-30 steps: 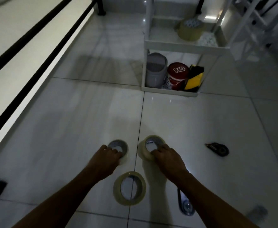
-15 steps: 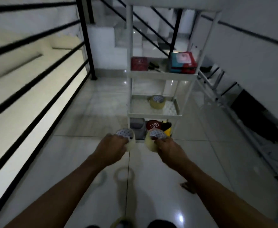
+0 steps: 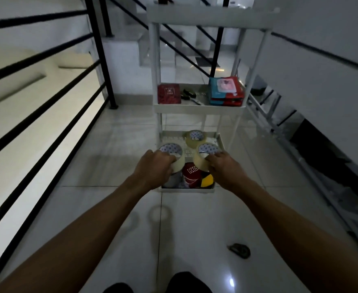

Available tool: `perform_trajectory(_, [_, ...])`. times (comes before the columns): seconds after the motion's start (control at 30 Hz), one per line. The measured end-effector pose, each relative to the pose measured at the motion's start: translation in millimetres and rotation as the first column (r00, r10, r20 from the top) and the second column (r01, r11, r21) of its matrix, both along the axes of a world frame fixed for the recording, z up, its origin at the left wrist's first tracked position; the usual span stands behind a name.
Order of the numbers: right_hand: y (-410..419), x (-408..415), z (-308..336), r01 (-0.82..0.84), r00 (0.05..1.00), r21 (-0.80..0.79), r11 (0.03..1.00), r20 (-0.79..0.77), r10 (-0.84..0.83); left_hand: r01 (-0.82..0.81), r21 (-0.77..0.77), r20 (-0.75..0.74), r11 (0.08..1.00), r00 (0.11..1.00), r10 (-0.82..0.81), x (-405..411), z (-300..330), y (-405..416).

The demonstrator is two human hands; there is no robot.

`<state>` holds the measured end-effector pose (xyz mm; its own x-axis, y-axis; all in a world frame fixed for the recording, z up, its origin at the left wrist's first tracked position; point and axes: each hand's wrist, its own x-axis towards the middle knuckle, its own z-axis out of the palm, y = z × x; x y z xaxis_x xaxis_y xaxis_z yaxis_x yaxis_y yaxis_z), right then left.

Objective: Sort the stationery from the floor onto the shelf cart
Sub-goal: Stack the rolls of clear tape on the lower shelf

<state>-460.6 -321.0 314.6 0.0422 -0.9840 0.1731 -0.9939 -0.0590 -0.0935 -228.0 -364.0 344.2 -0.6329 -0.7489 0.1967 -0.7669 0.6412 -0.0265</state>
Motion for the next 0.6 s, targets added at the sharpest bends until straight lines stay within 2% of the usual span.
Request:
perform_trajectory(0.2, [-71.0, -23.9, -43.0, 0.006, 0.996, 0.046, 0.999, 0.086, -0.01, -0.046, 0.12, -0.02, 0.992, 0.999, 0.049, -46.4, -36.3, -87.0])
perform_trajectory(0.43, [-145.7, -33.3, -66.3, -0.086, 0.986, 0.038, 0.996, 0.149, 0.079, -0.182, 0.165, 0.165, 0.969, 0.974, 0.155, -78.1, -68.9, -169.2])
perform_trajectory(0.6, [-173.3, -31.2, -89.2, -0.145, 0.97, 0.074, 0.987, 0.208, 0.127, -0.22, 0.22, 0.12, 0.95, 0.973, 0.197, -87.3, -103.4, -202.4])
